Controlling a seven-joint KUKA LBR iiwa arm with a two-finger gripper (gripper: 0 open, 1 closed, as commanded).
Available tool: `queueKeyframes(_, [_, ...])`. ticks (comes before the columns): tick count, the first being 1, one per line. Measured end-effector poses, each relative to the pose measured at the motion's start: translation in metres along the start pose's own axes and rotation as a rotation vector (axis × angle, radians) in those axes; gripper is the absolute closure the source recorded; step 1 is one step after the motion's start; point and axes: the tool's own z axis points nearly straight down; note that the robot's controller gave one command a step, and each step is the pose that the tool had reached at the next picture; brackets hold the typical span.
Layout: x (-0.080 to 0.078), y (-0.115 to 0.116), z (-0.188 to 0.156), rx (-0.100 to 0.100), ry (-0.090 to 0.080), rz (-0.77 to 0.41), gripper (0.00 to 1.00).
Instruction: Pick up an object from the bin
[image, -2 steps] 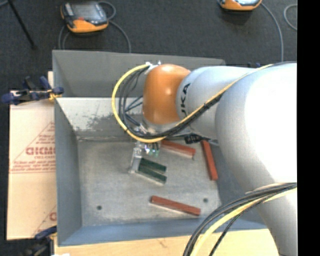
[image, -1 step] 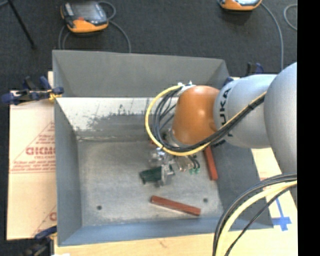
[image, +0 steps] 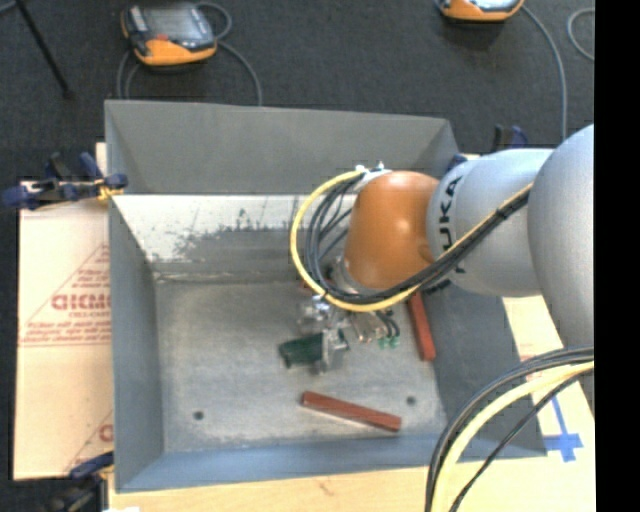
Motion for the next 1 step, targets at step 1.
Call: queueKeyframes(1, [0.0180, -0.0070, -0.1690, -0.001, 0.003, -0.282, 1.00])
